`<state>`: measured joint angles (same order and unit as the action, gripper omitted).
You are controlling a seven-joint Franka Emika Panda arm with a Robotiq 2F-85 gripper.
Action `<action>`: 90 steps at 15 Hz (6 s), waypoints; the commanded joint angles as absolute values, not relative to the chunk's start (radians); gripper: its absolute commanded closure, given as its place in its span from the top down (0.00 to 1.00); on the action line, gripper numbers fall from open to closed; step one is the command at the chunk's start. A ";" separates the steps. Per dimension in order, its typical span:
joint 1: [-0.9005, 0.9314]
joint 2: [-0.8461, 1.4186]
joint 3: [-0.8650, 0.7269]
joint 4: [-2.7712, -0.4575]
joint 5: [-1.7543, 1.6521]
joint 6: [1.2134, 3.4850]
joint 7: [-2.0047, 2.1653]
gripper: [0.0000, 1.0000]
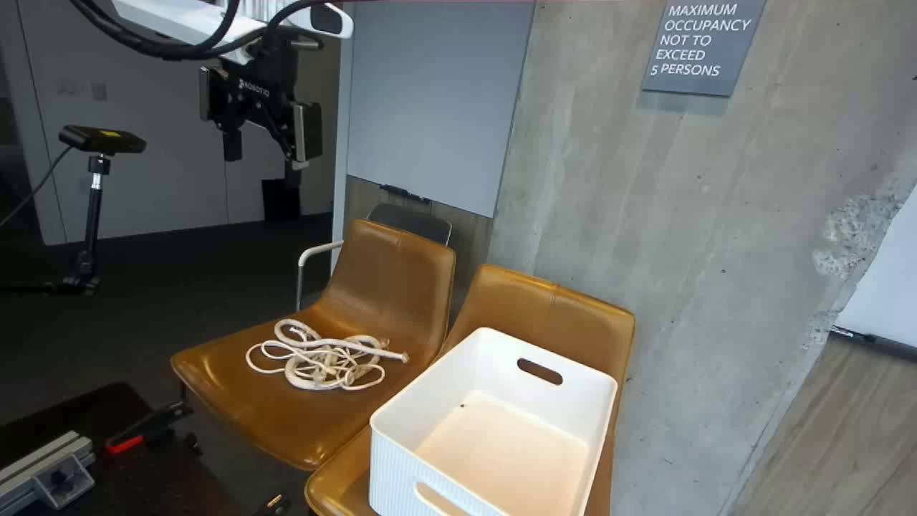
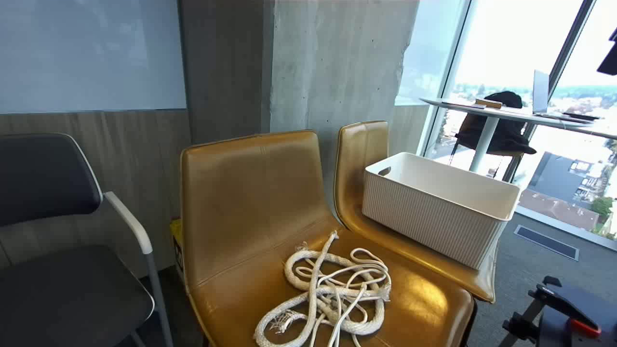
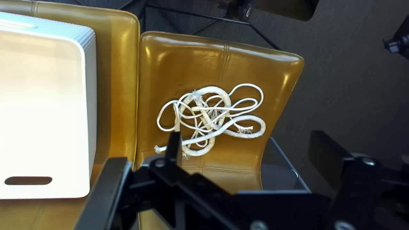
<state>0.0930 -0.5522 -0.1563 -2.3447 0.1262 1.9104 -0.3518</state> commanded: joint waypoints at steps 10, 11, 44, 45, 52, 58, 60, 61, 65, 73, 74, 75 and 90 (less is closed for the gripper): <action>0.076 -0.551 -0.143 -2.340 0.134 1.908 -0.359 1.00; 0.076 -0.551 -0.143 -2.339 0.134 1.908 -0.359 1.00; 0.127 0.184 0.149 -1.934 -0.173 2.429 -0.324 1.00; 0.121 0.225 0.146 -1.926 -0.170 2.455 -0.358 1.00; 0.128 0.473 0.154 -1.887 -0.300 2.584 -0.573 1.00; 0.174 0.702 0.121 -1.729 -0.480 2.612 -0.643 1.00; 0.186 0.781 0.104 -1.649 -0.513 2.602 -0.666 1.00; 0.191 0.817 0.097 -1.615 -0.523 2.601 -0.678 1.00; 0.204 0.948 0.082 -1.488 -0.523 2.581 -0.717 1.00; 0.203 1.052 0.104 -1.397 -0.481 2.448 -0.783 1.00; 0.202 1.057 0.104 -1.397 -0.479 2.432 -0.788 0.75; 0.201 1.061 0.104 -1.400 -0.477 2.418 -0.788 0.74; 0.095 0.824 0.174 -1.501 -0.258 2.207 -0.757 0.04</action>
